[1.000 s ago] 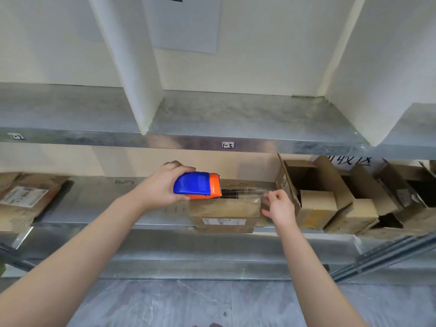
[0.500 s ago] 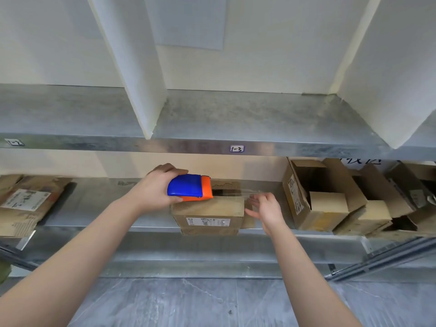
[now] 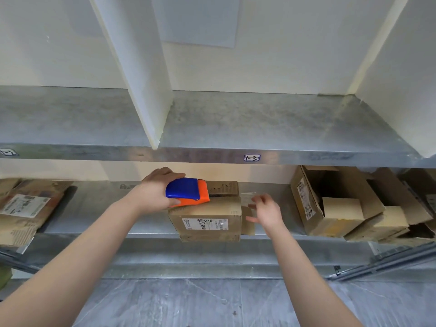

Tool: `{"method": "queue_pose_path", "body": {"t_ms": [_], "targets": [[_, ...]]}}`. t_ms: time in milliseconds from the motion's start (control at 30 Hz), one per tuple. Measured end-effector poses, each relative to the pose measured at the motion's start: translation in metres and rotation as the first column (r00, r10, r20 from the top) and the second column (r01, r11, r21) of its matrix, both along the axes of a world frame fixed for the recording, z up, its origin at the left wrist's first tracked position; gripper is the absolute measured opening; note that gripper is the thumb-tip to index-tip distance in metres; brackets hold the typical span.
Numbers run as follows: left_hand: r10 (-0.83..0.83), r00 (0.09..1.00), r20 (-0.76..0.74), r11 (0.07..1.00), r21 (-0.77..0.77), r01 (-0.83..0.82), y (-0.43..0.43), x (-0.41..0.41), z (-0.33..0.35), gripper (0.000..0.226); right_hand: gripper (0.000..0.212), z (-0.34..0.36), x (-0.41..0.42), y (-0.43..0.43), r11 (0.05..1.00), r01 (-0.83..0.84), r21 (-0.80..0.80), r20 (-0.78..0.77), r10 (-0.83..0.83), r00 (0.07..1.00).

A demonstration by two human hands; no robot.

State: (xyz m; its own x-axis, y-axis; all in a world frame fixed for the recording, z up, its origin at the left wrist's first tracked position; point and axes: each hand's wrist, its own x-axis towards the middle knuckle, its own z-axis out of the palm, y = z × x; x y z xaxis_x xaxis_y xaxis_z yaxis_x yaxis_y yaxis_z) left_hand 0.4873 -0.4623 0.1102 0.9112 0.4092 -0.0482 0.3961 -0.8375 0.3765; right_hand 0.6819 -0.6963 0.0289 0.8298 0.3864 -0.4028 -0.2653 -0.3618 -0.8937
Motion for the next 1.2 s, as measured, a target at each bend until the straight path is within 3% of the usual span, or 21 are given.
{"method": "queue_pose_path", "body": {"t_ms": [367, 533, 633, 767, 833, 933, 1000, 1067, 1200], "targets": [[-0.006, 0.999, -0.032, 0.999, -0.051, 0.005, 0.007, 0.001, -0.006, 0.076, 0.019, -0.041, -0.006, 0.023, 0.961, -0.131, -0.245, 0.090, 0.157, 0.984], [-0.020, 0.999, -0.047, 0.998, -0.068, 0.016, 0.002, 0.011, -0.008, 0.079, 0.011, -0.055, -0.007, 0.026, 0.976, -0.036, -0.215, 0.087, 0.056, 0.995], [-0.009, 0.998, -0.061, 0.997, -0.081, 0.004, 0.003, 0.011, -0.006, 0.080, 0.033, -0.047, -0.010, 0.022, 0.981, 0.044, -0.189, 0.029, -0.039, 0.999], [-0.012, 0.999, -0.052, 0.997, -0.075, 0.008, 0.001, 0.011, -0.006, 0.080, 0.008, -0.039, -0.017, 0.015, 0.948, 0.017, -0.317, 0.286, 0.078, 0.955], [-0.007, 0.999, -0.050, 0.997, -0.074, 0.003, 0.000, 0.011, -0.005, 0.081, 0.019, -0.034, -0.024, 0.013, 0.975, -0.039, -0.218, 0.340, 0.113, 0.933], [-0.011, 1.000, -0.021, 0.998, -0.069, 0.010, -0.002, 0.006, -0.004, 0.092, 0.034, -0.020, -0.031, 0.005, 0.981, -0.194, -0.023, 0.303, 0.191, 0.934], [-0.018, 1.000, -0.001, 0.998, -0.066, 0.018, -0.005, 0.004, -0.003, 0.092, 0.060, -0.017, -0.028, 0.003, 0.922, -0.361, -0.139, 0.360, 0.386, 0.849], [-0.030, 0.999, 0.023, 0.999, -0.043, 0.031, -0.008, 0.003, -0.002, 0.087, 0.069, -0.017, -0.020, 0.007, 0.866, -0.418, -0.275, 0.394, 0.498, 0.772], [-0.061, 0.992, 0.106, 0.998, 0.029, 0.058, -0.020, 0.006, 0.014, 0.071, 0.072, -0.012, -0.010, 0.014, 0.868, -0.419, -0.267, 0.281, 0.485, 0.828]]}}
